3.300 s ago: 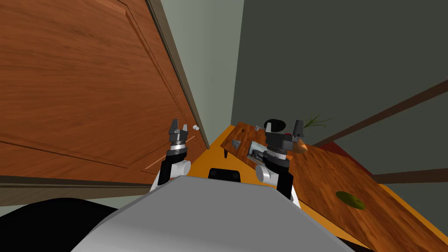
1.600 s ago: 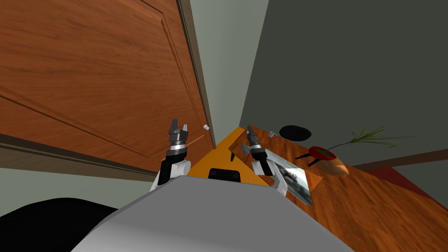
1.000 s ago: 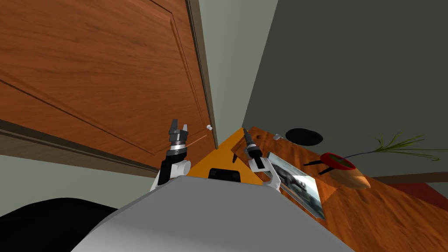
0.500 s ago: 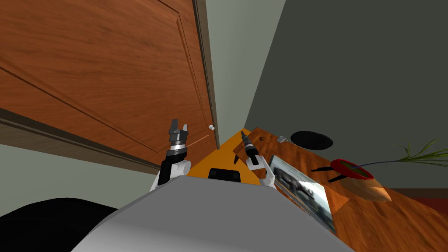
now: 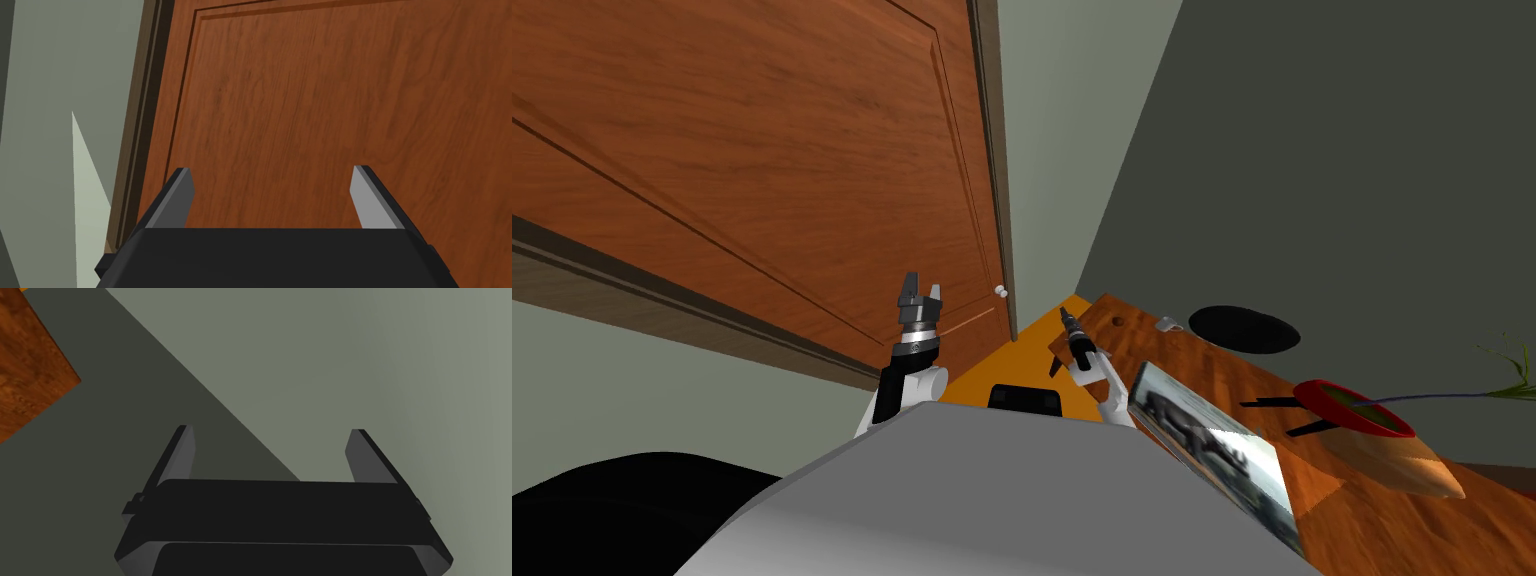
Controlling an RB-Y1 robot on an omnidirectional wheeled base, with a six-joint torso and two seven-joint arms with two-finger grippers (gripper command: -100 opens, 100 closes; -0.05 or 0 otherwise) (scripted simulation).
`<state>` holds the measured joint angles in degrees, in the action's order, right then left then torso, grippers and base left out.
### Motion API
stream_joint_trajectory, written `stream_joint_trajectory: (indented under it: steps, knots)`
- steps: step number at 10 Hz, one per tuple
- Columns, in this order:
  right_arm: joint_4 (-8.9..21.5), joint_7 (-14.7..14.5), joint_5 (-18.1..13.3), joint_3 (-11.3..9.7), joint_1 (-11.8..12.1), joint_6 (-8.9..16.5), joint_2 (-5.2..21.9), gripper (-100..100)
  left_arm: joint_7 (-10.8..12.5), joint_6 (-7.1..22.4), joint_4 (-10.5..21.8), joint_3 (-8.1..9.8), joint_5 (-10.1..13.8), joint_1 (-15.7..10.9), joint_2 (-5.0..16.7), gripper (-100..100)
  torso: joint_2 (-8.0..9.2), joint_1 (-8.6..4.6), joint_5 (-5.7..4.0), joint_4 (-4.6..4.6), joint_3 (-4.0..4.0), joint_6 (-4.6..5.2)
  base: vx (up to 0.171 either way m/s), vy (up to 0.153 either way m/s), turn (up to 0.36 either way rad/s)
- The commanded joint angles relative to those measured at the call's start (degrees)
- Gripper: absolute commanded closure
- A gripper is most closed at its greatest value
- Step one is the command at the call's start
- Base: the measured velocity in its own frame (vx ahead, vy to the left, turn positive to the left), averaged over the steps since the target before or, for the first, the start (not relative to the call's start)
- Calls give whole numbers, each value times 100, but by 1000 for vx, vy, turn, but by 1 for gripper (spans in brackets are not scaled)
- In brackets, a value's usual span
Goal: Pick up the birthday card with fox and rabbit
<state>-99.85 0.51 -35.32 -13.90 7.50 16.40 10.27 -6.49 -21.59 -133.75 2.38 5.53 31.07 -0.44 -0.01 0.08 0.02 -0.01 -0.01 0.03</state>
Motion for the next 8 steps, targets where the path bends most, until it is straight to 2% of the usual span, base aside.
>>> stream_joint_trajectory:
  steps: [1, 2, 3, 4, 5, 6, 7, 8]
  knots:
    - [144, -81, -115, -76, -69, 280, -2, -100, 0, 0, 0, 0, 0, 0, 0, 0, 0, 0, 0, 0, 0, 0, 8, 9, 65]
    - [144, -81, -115, -76, -69, 280, -2, -100, 0, 0, 0, 0, 0, 0, 0, 0, 1, -2, 0, 0, 1, 2, 0, 0, 0]
    - [440, -199, -329, -153, -199, 492, -12, -100, 0, 0, 0, 0, 0, 0, 0, 0, 4, -5, 0, 1, 2, 3, 3, 9, 102]
    - [448, -199, -329, -153, -199, 577, -12, -100, 0, 0, 0, 0, 0, 0, 0, 0, 3, -3, 0, 1, 2, 0, 3, 7, 57]
    - [715, -324, -535, -229, -328, 776, -21, -100, 0, 0, 0, 0, 0, 0, 0, 0, 4, -3, 0, 1, 2, 3, 2, 11, 83]
    - [758, -324, -535, -229, -328, 868, -21, -100, 0, 0, 0, 0, 0, 0, 0, 0, 4, -2, 0, 1, 2, 1, 2, 7, 48]
    - [977, -457, -734, -303, -455, 1052, -29, -100, 0, 0, 0, 0, 0, 0, 0, 0, 5, -3, 0, 1, 3, 3, 0, 5, 101]
    - [1074, -457, -734, -303, -455, 1150, -29, -100, 0, 0, 0, 0, 0, 0, 0, 0, 5, -4, 0, 1, 3, 1, -1, 1, 44]
